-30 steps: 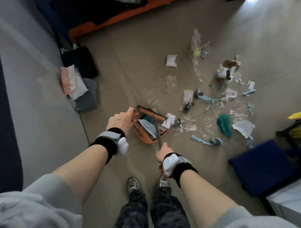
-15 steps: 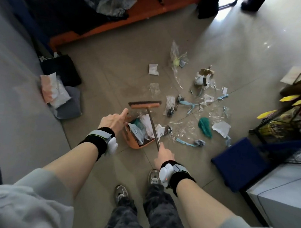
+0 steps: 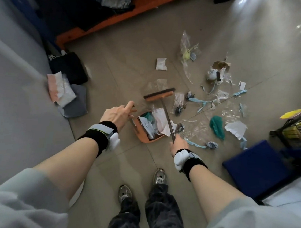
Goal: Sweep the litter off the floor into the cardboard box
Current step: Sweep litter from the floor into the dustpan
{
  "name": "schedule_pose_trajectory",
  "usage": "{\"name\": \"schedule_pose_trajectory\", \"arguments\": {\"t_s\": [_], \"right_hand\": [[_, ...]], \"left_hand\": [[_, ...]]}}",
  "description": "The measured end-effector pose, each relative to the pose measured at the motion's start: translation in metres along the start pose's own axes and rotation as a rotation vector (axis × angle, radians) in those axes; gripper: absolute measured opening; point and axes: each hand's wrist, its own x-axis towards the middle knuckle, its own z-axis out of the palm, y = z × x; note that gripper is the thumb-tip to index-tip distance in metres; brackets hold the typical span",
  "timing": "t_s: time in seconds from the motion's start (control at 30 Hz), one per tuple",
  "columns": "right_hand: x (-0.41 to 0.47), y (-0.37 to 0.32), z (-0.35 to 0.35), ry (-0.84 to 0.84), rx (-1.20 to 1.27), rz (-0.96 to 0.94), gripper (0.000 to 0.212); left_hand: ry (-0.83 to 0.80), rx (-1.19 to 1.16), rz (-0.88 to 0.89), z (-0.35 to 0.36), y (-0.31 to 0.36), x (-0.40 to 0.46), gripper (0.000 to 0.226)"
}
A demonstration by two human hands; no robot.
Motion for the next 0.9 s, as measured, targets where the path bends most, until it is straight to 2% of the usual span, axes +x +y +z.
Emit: {"name": "schedule_pose_trajectory", "arguments": {"t_s": [0.1, 0.17, 0.27, 0.33, 0.43, 0.7, 0.9], "right_hand": [[0.015, 0.012, -0.002, -0.056, 0.064, 0.066, 0.033], [0.025, 0.022, -0.002, -0.123, 0.064, 0.075, 0.010], [0.027, 0.024, -0.007, -0.214, 0.174, 0.123, 0.012], [0.028, 0.024, -0.007, -0.198, 0.216, 0.179, 0.038], [0.023, 0.024, -0.003, -0.095, 0.208, 0.239, 0.056], [0.024, 0.044, 0.001, 0.066, 0.338, 0.282, 0.036], [0.038, 0.055, -0.022, 0.157, 0.377, 0.306, 0.032]], "left_hand": [[-0.004, 0.015, 0.031, -0.005, 0.014, 0.007, 0.034], [-0.032, 0.024, 0.045, -0.008, 0.025, 0.013, 0.034], [-0.048, 0.064, 0.059, -0.010, 0.044, 0.022, 0.034], [-0.056, 0.091, 0.073, -0.009, 0.055, 0.024, 0.034], [-0.068, 0.115, 0.082, -0.008, 0.066, 0.028, 0.036], [-0.083, 0.140, 0.090, -0.013, 0.066, 0.040, 0.036], [-0.077, 0.155, 0.119, -0.019, 0.063, 0.055, 0.038]]}}
